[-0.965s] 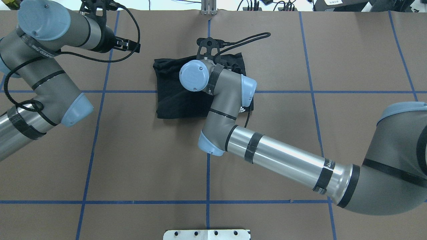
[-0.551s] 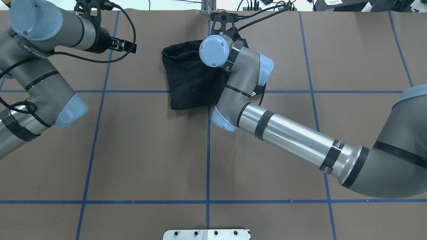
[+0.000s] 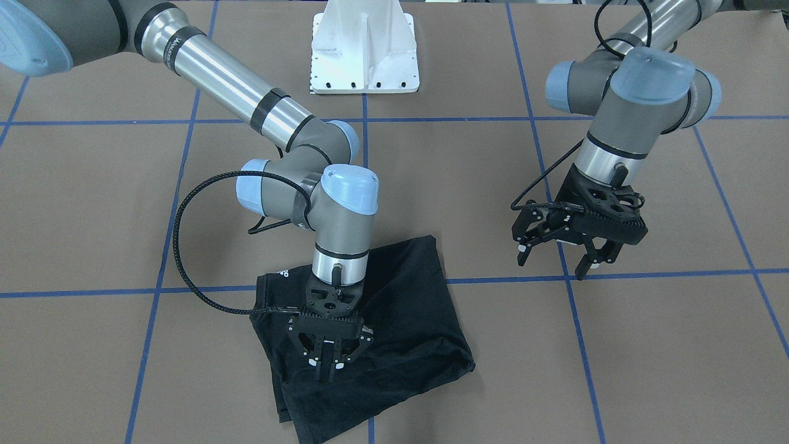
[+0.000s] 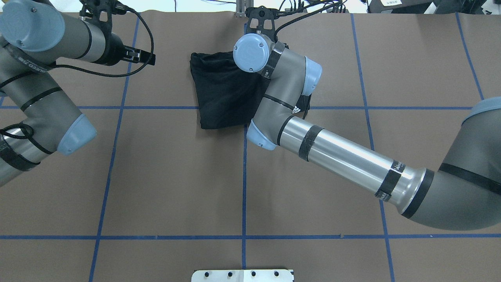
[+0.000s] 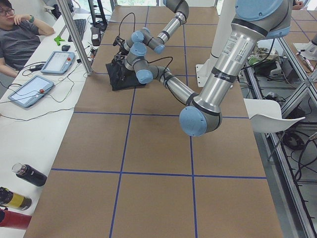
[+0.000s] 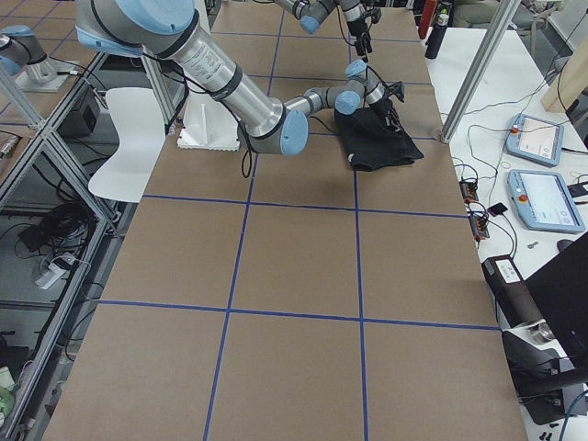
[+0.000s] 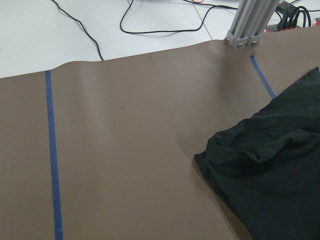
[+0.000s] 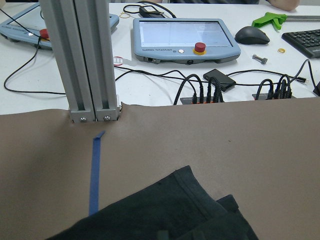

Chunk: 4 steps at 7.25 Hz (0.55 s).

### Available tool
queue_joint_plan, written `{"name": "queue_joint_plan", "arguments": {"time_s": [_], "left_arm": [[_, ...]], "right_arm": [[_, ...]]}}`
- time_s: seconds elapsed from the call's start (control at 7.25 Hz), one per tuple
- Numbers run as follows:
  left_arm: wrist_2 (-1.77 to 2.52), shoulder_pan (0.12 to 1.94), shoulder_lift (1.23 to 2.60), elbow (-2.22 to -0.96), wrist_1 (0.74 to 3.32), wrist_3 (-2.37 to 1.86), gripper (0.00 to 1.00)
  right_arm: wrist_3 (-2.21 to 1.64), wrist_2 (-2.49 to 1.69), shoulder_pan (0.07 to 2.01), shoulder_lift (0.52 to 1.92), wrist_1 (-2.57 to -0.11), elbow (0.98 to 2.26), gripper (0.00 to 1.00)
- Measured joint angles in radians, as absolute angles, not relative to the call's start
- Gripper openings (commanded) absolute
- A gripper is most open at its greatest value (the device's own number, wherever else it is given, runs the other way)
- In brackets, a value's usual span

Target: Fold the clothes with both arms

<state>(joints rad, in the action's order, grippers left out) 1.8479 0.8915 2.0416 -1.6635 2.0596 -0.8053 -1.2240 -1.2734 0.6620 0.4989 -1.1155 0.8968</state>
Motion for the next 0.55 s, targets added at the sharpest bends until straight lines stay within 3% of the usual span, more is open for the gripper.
{"name": "queue_joint_plan", "arguments": {"time_s": [0.28,0.55], "left_arm": [[1.858,0.891,2.033,-1.678,2.047,-0.797,1.0],[1.867,0.905,2.031,-1.728,1.952,-0.711,1.0]], "right_arm": [[-1.224,-1.442,0.708,0.519,-1.2,0.991,1.0],[-1.161,-1.616,0.767,0.632,-1.383,1.211,1.0]]}}
